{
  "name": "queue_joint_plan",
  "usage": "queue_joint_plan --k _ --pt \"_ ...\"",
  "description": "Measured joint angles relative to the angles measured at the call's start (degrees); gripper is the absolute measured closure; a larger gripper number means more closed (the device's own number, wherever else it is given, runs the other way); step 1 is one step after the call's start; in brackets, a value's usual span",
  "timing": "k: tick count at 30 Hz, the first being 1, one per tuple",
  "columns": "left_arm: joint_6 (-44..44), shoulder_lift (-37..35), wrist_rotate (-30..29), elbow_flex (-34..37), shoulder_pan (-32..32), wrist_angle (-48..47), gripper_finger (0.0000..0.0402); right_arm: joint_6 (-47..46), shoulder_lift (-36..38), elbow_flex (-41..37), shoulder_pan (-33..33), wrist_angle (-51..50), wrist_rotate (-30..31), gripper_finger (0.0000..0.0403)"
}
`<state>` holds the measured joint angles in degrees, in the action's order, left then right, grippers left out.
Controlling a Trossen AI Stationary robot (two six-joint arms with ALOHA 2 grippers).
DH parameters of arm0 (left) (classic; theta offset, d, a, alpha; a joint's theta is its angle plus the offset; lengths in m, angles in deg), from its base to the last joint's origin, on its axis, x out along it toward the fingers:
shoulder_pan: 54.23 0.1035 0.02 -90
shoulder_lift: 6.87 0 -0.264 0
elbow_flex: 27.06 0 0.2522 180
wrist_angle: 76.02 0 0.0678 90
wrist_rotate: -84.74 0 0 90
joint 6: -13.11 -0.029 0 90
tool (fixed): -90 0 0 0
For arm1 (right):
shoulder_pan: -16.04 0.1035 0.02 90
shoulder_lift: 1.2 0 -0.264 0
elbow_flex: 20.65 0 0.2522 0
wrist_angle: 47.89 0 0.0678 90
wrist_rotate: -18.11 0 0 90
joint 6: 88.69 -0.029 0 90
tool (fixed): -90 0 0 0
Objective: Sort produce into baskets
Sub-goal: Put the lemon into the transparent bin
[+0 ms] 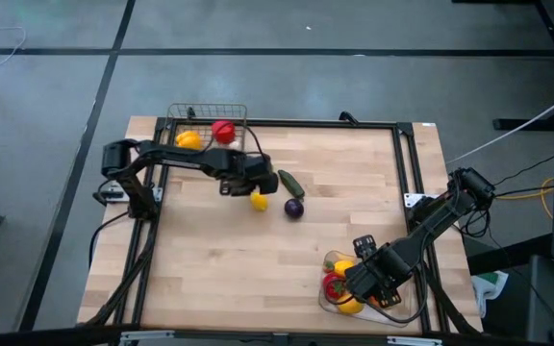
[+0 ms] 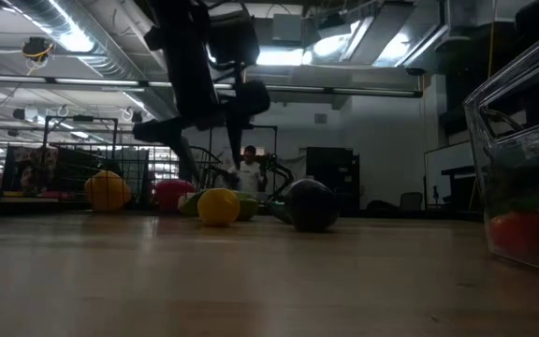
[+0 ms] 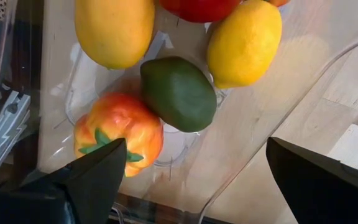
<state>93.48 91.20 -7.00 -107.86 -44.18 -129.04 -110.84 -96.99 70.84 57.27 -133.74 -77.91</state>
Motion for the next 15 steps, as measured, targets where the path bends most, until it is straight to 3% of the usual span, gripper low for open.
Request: queue_joint_plan --k 15 --pt "8.0 2.8 1.5 0.1 0.0 0.9 0.0133 0.0 0.0 0.0 0.0 0.2 0.4 0.0022"
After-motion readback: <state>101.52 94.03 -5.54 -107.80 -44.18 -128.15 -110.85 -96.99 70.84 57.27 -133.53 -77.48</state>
